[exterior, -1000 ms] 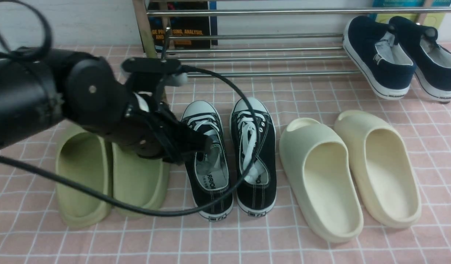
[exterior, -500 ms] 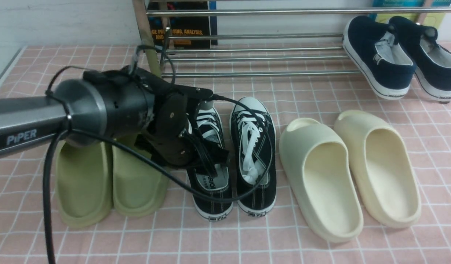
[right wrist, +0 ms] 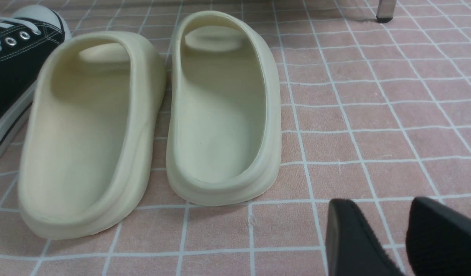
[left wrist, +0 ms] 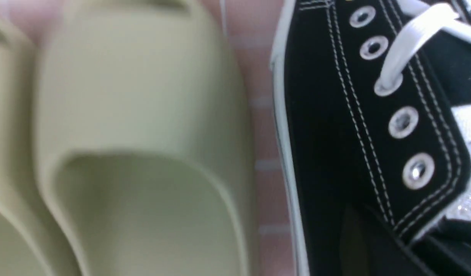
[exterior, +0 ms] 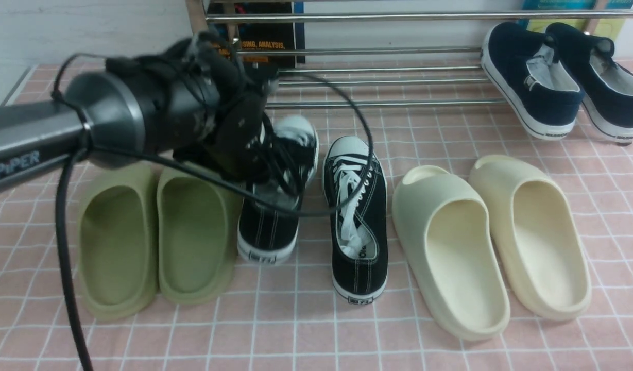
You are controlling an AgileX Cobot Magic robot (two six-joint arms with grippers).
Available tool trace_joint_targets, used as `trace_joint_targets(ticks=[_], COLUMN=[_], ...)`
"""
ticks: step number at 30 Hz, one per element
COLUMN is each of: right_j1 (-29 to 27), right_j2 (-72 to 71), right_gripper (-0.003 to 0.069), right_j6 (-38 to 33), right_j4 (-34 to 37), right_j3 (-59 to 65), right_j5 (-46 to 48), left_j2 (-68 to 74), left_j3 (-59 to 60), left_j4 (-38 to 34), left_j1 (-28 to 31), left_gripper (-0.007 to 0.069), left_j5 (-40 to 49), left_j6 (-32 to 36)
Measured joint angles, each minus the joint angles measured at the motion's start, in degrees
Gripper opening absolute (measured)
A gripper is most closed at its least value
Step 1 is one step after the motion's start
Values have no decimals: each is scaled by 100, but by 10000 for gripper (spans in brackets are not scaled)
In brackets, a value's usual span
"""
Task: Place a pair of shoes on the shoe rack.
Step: Use the left arm to put a shoe into the shoe rack
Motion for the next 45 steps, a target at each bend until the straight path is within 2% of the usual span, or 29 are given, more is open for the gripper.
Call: trace_joint_targets(ticks=[6, 11, 25, 40, 45], right_j1=[0, 0, 0, 0, 0], right_j2=[0, 0, 0, 0, 0], right_gripper=[238, 238, 238, 238, 238], right_j6=[0, 0, 0, 0, 0], right_j4=[0, 0, 0, 0, 0], right_j3=[0, 0, 0, 0, 0], right_j5=[0, 0, 0, 0, 0], left_j2=[118, 837, 2828, 3133, 3144], left_j3=[-780, -1679, -4217, -4404, -4409], left_j4=[228, 562, 739, 724, 760], left_j1=[0, 0, 248, 610, 623], left_gripper=[19, 19, 19, 25, 93], left_j5=[-221, -572, -183, -373, -405], left_j6=[-66, -66, -66, -623, -658])
